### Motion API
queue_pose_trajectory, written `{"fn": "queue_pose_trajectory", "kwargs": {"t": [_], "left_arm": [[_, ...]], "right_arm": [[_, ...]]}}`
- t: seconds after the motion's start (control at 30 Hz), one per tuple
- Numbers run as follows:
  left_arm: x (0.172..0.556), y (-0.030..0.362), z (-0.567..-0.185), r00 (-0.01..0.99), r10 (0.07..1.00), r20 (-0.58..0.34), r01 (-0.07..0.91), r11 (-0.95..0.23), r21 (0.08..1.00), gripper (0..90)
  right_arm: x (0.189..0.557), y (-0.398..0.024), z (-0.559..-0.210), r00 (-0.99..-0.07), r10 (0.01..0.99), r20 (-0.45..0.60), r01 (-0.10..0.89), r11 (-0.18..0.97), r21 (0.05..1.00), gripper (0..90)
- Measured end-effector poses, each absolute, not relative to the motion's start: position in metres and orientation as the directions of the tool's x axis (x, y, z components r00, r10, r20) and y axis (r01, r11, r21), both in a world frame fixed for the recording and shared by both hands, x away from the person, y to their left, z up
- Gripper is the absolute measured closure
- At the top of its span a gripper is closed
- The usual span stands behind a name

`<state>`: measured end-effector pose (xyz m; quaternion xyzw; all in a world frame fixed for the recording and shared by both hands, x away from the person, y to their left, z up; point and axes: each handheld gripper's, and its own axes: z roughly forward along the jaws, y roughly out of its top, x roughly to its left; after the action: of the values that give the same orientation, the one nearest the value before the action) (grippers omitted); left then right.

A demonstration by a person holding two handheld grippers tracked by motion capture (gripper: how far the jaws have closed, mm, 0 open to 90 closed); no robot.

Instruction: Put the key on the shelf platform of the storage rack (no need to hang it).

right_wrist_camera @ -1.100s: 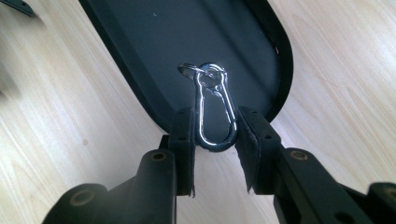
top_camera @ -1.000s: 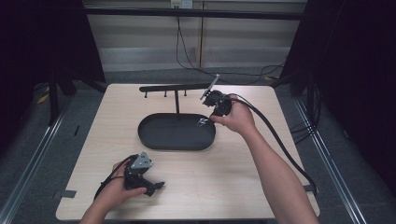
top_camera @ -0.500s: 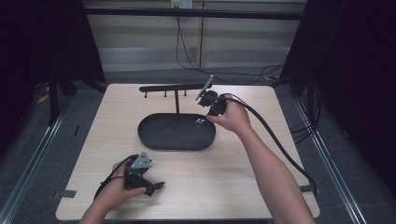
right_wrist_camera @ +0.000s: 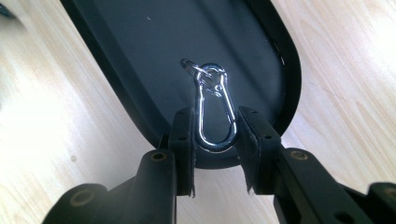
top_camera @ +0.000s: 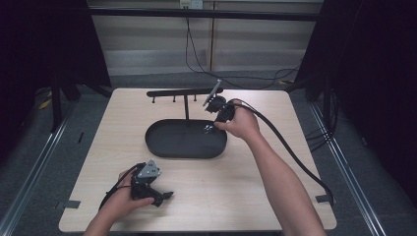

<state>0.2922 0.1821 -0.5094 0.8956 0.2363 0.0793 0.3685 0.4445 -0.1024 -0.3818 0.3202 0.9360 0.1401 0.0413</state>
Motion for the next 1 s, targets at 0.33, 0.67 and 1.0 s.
{"fn": "queue_pose_trajectory", "kwargs": {"t": [0.33,0.67,1.0], "left_arm": [[0.292,0.182,-0.509,0.876,0.482,-0.032,0.365,-0.617,0.698,0.1],[0.292,0.182,-0.51,0.877,0.479,-0.036,0.363,-0.614,0.701,0.1],[0.292,0.182,-0.51,0.877,0.479,-0.035,0.363,-0.614,0.701,0.1]], "right_arm": [[0.448,-0.098,-0.392,-0.79,0.614,0.011,0.592,0.756,0.279,69.0],[0.451,-0.094,-0.399,-0.794,0.608,0.001,0.586,0.765,0.268,68.9],[0.453,-0.091,-0.405,-0.796,0.605,-0.004,0.582,0.767,0.269,68.9]]}}
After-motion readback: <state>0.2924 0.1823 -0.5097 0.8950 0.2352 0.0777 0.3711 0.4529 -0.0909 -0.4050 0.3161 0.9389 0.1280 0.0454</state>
